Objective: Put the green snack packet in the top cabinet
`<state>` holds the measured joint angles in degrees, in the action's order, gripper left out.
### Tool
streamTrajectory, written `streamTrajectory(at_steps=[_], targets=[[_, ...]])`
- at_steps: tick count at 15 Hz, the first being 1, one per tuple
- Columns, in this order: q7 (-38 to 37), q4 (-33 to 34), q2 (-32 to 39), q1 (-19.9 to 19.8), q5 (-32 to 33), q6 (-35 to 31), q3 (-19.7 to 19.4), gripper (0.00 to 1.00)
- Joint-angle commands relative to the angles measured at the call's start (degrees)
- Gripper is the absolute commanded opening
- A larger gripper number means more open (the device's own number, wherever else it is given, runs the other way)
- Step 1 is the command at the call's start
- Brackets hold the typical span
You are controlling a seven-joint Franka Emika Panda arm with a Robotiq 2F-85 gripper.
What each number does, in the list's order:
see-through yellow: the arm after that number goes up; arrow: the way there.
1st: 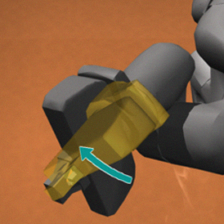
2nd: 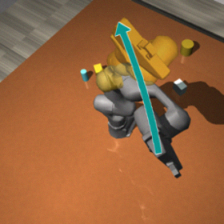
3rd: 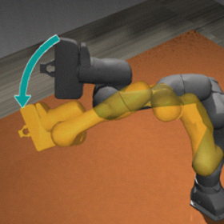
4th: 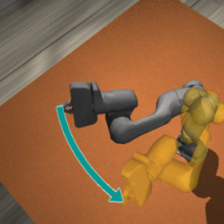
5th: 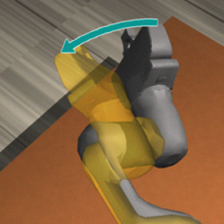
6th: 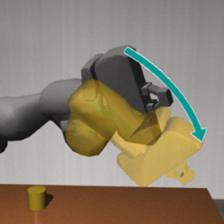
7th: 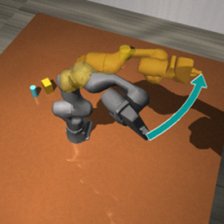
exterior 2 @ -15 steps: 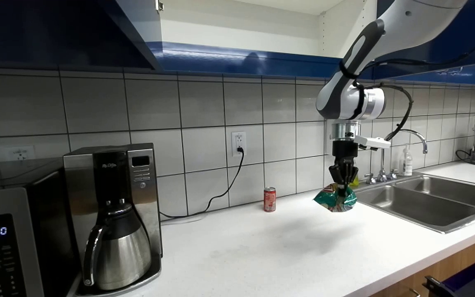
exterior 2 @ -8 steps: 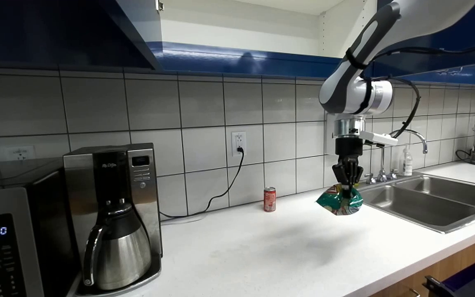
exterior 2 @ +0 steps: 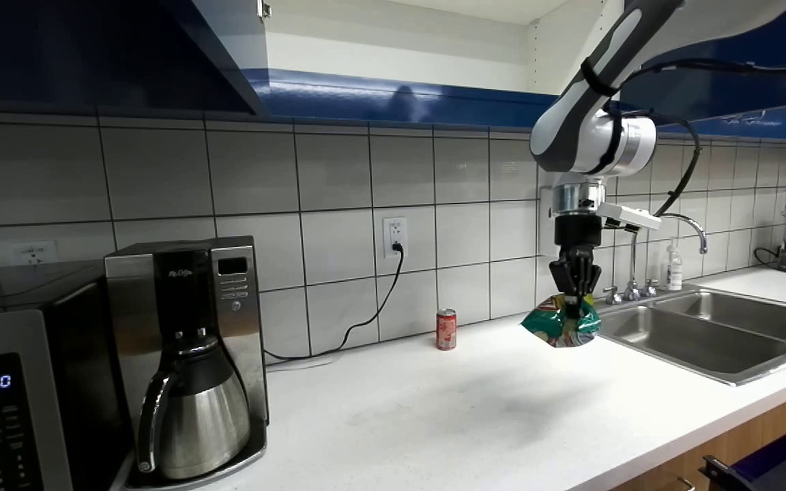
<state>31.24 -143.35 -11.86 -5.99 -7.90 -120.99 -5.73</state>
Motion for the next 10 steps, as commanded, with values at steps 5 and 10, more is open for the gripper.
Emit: streamTrajectory(at_steps=[5, 10], targets=[[-3.16, 1.0, -6.74, 2.08, 0.24, 6.5, -1.01, 0.01], [-5.09, 2.98, -10.29, 2.58, 0.97, 11.07, -0.94, 0.01]])
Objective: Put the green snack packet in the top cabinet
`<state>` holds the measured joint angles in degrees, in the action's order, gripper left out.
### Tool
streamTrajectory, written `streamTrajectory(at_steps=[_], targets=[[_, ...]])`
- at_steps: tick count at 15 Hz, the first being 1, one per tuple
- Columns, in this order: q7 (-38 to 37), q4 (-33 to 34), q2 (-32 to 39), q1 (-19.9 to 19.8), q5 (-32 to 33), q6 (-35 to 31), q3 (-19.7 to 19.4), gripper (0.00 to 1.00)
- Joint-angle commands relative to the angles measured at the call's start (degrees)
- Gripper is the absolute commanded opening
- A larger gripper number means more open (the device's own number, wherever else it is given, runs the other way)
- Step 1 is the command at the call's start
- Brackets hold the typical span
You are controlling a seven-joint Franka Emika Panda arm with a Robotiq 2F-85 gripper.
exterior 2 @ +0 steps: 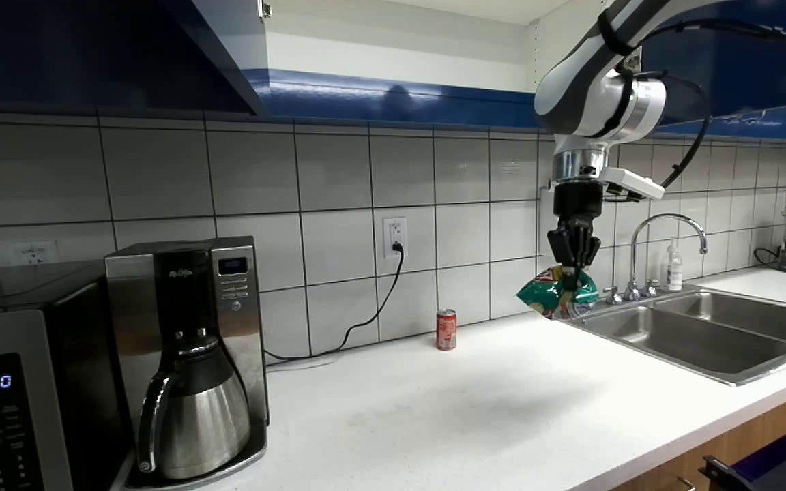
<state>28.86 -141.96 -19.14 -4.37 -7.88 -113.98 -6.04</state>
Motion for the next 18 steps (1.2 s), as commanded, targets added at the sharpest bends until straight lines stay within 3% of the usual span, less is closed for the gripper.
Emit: streamTrajectory(at_steps=[1, 11, 18], targets=[[-3.25, 2.38, -3.63, 1.0, 1.11, 4.87, -0.59, 0.01], [-6.16, 15.43, -5.43, 2.46, 0.47, 9.56, -0.49, 0.01], [-6.8, 20.83, -5.14, 3.85, -0.63, 12.95, -0.41, 0.01]])
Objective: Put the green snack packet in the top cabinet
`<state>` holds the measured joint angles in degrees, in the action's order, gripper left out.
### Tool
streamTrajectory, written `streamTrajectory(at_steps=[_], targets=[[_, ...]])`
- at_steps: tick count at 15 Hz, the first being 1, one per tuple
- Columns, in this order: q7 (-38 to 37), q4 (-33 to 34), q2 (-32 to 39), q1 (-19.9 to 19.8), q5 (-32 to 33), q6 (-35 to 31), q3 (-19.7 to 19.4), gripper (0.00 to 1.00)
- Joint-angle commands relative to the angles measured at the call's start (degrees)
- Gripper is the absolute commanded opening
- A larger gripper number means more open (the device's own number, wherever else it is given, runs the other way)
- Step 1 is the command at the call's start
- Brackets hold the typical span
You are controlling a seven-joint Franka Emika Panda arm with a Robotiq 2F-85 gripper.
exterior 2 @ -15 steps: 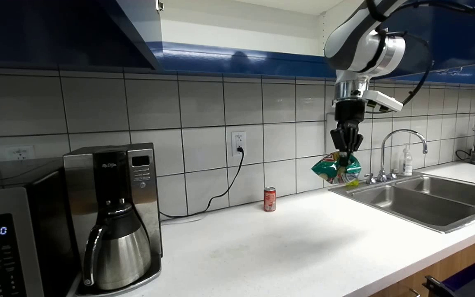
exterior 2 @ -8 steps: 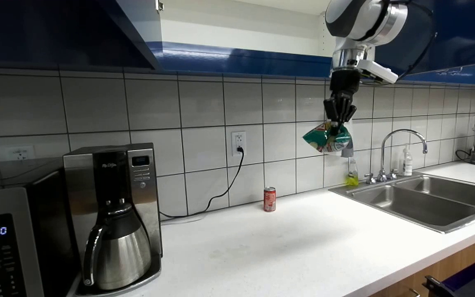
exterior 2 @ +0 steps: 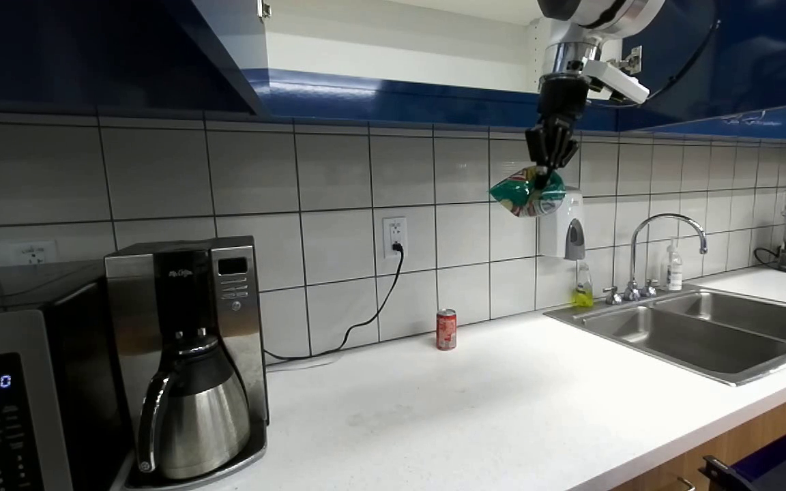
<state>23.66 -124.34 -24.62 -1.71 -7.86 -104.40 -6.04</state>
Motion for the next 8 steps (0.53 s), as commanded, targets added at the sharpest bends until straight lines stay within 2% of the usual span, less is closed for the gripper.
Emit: streamTrajectory(at_steps=[1, 8], targets=[[-1.67, 4.02, 0.35, 1.43, -0.71, 4.13, -0.33, 0.01], [-3.47, 9.52, 0.72, 2.5, -0.73, 9.55, 0.09, 0.01]])
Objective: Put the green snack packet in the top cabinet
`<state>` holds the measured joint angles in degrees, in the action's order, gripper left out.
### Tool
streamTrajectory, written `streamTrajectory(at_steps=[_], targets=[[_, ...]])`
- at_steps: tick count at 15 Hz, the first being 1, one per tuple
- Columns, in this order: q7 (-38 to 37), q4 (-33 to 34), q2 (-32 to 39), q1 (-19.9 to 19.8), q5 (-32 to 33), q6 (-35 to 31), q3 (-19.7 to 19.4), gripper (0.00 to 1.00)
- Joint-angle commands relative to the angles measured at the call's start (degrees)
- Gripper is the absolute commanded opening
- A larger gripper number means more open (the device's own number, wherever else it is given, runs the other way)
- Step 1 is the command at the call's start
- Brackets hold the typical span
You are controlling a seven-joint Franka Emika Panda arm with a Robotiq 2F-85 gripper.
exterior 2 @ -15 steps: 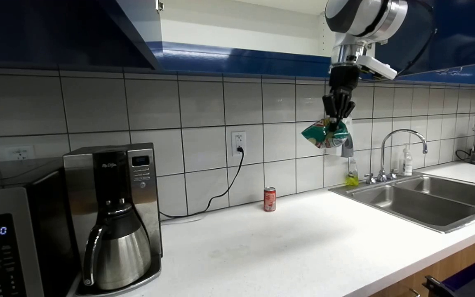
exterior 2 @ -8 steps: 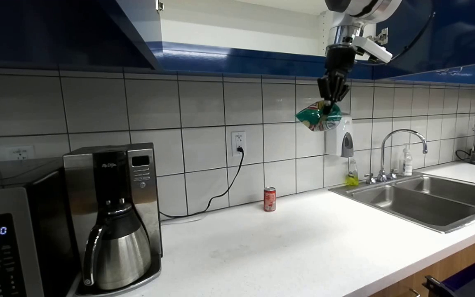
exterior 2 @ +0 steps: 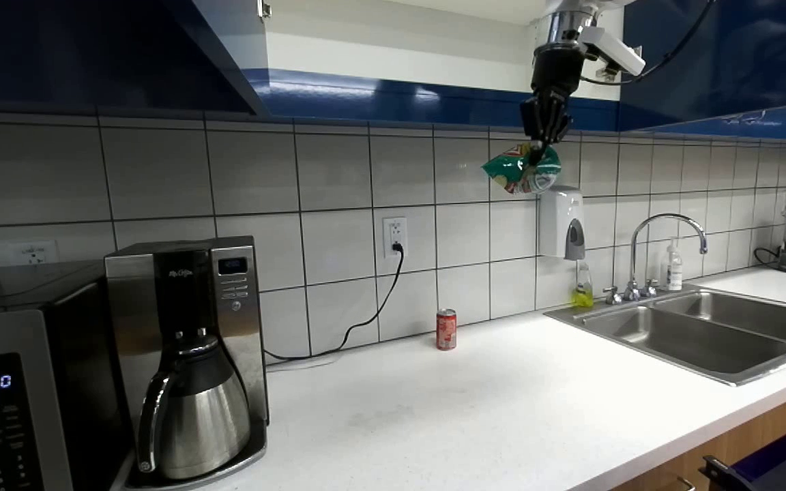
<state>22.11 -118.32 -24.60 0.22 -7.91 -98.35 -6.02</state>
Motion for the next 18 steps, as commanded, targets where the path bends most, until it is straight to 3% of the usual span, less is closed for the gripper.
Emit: streamTrajectory(at_steps=[1, 18], targets=[[-2.13, 4.28, 0.75, 0.68, -0.77, 4.04, 0.09, 0.01], [-6.09, 18.74, 4.02, 1.76, -0.53, 9.35, 1.93, 0.01]])
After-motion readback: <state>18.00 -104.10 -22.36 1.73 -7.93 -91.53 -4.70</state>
